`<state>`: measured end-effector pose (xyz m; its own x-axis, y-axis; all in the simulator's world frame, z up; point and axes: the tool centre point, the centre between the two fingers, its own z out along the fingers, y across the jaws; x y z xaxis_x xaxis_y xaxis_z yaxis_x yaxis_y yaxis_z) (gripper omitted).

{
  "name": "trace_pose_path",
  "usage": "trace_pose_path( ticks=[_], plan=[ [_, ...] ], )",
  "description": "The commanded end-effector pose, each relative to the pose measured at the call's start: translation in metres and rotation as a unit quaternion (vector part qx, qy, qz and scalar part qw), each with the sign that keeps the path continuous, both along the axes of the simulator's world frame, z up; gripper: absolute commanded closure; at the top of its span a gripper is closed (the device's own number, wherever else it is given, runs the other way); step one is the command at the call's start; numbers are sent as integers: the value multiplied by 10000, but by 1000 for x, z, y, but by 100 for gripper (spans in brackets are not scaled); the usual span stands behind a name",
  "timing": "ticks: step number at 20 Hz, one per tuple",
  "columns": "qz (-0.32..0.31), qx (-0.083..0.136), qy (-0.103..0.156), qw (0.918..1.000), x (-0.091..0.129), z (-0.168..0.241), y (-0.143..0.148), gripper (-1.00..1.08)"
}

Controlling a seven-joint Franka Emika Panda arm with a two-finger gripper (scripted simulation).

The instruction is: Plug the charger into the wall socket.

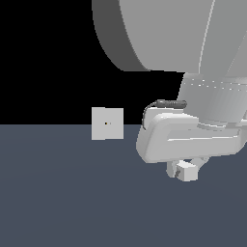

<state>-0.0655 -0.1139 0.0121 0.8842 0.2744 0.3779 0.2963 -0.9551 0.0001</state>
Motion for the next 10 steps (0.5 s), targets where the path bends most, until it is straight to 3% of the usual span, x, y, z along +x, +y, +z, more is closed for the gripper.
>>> trace_pose_path(
  ticks=[1,10],
  plan=[
    [-12,-2,-4,10000,1,-1,-1,108],
    [-24,3,-3,10000,3,4,7,108]
  ],
)
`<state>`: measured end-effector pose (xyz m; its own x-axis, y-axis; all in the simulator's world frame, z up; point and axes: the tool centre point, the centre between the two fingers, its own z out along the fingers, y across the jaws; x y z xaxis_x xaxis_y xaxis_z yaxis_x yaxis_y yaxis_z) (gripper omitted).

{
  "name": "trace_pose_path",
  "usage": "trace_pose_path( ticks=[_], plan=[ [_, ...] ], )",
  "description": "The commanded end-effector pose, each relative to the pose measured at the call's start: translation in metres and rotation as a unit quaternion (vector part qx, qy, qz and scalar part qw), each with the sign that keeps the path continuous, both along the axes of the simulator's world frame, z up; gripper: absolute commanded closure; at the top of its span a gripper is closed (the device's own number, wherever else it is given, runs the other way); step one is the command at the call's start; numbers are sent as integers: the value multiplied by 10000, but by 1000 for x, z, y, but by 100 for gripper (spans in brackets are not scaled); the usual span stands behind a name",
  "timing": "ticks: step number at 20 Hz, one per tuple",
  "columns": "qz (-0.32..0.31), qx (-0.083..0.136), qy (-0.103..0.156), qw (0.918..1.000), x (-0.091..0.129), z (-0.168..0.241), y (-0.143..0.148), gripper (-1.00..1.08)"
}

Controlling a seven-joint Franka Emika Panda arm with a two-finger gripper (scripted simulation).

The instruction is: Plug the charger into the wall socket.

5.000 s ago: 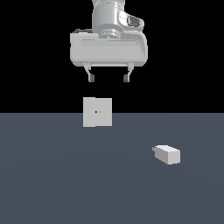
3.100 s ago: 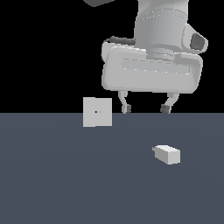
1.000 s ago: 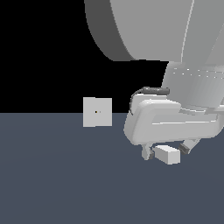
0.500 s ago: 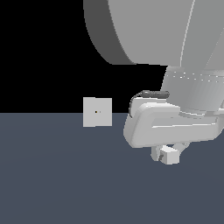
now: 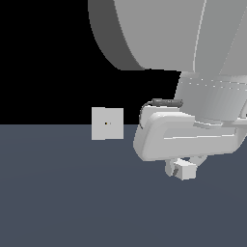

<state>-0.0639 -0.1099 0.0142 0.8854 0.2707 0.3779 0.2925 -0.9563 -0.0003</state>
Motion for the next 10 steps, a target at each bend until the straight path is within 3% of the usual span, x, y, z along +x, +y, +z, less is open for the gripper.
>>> trace_pose_path(
  ticks=[1,10],
  plan=[
    [-13,1,-5,10000,3,3,5,108],
    [-151,10,-19,9999,19,23,39,108]
  ],
)
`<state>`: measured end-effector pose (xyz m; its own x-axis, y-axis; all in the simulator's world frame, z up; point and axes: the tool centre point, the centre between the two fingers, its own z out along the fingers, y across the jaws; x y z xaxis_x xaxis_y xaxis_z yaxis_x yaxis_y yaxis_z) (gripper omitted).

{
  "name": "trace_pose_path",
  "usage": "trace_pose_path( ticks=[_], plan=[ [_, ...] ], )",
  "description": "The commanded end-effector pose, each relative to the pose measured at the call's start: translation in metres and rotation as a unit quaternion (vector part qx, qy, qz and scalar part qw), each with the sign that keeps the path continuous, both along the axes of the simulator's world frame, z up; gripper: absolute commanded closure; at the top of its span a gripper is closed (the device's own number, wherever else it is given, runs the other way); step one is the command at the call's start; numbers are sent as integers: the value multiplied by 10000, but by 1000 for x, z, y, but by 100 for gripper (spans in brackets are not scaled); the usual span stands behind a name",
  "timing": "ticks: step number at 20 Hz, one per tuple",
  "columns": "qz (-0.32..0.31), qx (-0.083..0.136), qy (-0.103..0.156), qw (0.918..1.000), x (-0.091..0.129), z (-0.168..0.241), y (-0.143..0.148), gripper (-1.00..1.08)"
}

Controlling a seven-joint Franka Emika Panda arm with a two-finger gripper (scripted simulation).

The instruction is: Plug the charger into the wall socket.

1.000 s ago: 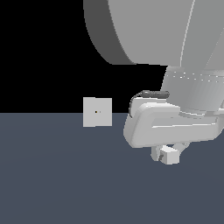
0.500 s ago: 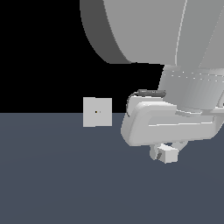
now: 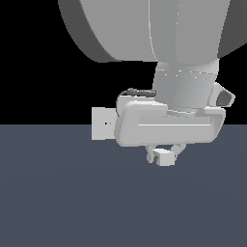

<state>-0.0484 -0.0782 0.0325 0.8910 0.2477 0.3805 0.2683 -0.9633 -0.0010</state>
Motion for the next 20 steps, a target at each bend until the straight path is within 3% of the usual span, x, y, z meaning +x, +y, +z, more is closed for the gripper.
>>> trace_pose_path(
  ticks=[1,20],
  plan=[
    [-45,4,-8,10000,6,7,12,108],
    [-398,2,-12,9992,55,57,95,108]
  ],
)
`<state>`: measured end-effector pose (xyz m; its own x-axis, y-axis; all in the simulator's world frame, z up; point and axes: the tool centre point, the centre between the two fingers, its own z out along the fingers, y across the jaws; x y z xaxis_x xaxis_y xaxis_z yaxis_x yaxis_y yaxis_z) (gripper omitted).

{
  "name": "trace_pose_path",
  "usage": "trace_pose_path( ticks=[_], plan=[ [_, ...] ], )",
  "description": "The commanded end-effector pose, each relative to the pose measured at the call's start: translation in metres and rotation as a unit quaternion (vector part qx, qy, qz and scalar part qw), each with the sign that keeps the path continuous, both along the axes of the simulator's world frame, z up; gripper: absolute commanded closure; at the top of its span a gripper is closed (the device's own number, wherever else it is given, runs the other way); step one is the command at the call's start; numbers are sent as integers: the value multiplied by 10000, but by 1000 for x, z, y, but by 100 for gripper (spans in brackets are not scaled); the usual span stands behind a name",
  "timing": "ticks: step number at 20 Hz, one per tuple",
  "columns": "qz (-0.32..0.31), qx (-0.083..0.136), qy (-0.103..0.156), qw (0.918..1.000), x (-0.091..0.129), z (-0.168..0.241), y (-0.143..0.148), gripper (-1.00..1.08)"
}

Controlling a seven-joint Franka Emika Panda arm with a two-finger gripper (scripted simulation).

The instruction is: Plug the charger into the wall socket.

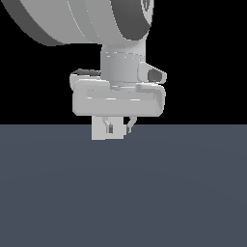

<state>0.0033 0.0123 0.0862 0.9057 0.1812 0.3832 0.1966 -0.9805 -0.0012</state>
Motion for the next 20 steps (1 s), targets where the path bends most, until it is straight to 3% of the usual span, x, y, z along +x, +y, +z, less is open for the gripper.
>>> trace_pose_path(
  ticks=[1,20],
  plan=[
    [-43,-3,4,10000,5,5,7,108],
    [-119,-11,17,9999,18,14,24,108]
  ],
)
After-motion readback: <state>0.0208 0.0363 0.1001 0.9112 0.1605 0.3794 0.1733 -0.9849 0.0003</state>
